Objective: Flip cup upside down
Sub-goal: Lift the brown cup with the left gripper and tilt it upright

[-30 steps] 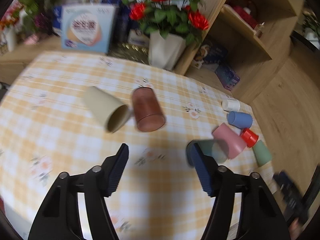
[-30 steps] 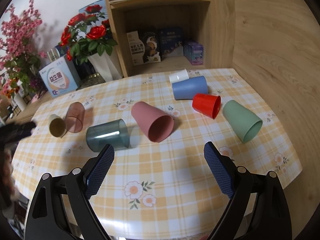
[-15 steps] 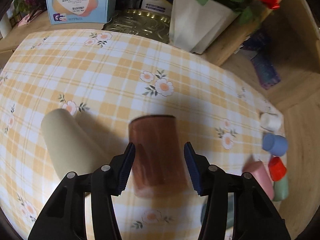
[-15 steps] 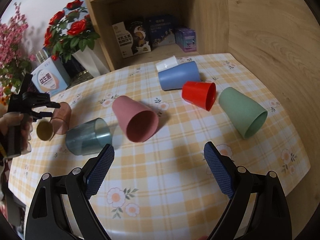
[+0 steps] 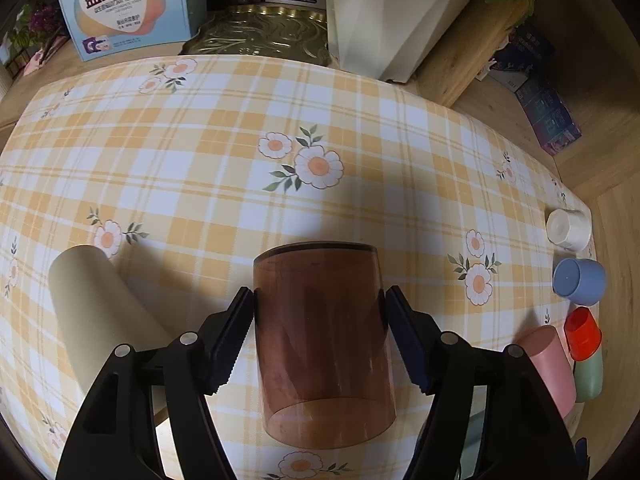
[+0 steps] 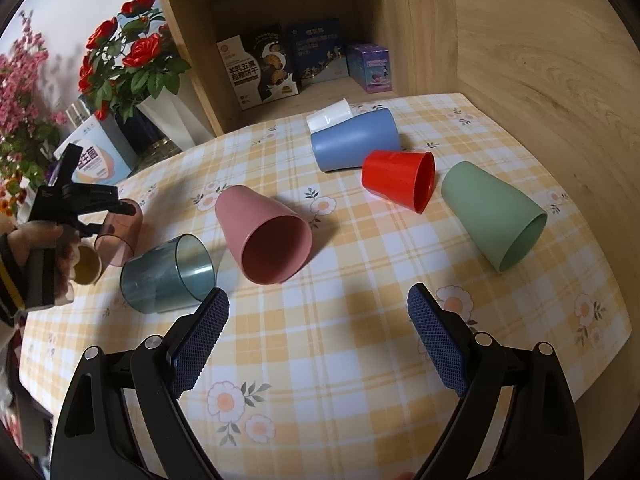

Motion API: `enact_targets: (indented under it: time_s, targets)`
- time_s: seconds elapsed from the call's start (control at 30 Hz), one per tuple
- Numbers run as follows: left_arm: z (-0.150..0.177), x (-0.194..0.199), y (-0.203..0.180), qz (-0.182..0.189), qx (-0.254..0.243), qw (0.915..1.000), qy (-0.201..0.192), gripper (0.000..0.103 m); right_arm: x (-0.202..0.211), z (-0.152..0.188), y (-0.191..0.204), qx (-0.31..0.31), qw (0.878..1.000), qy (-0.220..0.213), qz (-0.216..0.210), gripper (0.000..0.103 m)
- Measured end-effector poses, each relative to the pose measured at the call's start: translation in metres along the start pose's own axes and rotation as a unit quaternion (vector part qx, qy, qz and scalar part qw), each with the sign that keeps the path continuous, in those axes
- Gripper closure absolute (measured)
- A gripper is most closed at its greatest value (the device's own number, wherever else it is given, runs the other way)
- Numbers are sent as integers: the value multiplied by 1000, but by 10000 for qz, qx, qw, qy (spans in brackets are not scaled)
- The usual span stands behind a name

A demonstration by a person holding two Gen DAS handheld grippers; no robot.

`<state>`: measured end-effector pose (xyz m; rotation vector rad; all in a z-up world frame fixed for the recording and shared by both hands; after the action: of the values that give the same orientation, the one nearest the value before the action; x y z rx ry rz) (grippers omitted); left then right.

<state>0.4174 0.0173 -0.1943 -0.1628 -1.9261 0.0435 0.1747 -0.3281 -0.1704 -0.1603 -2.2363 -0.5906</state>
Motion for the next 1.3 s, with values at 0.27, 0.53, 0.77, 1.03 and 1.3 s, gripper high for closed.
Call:
enact_targets:
  time_s: [0.27, 0.53, 0.77, 1.03, 1.3]
  targets:
    - [12, 15, -7, 207, -142, 9995, -207, 38, 14, 0, 2, -40, 9999, -114, -51, 15]
    - [60, 63, -11, 652, -362, 9967, -328, 38, 30, 2, 5, -100, 9995, -228, -179, 15]
    - [137, 86, -20, 1117, -230, 9934, -88, 38, 42, 11, 9, -120, 9992, -272, -264, 15]
    - [207, 71, -52, 1895, 626, 9798, 96, 38, 46, 20, 9, -121, 9995, -215, -218, 15]
    - [218, 62, -104, 2268, 626, 9719, 28, 38, 48, 26, 6, -90, 9999, -91, -100, 15]
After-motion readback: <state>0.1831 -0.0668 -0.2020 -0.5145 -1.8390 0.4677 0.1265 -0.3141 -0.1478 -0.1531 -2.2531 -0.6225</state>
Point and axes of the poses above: each gripper's, at about its wrist camera, not at the fingertips, and x roughly against the way its jaws point, y to its left, z to its underside, the point moved 3 cm from there along -x, roughly the way its jaws point, and after that the axes turned 13 degrees about -x, right-handed, at the moved point
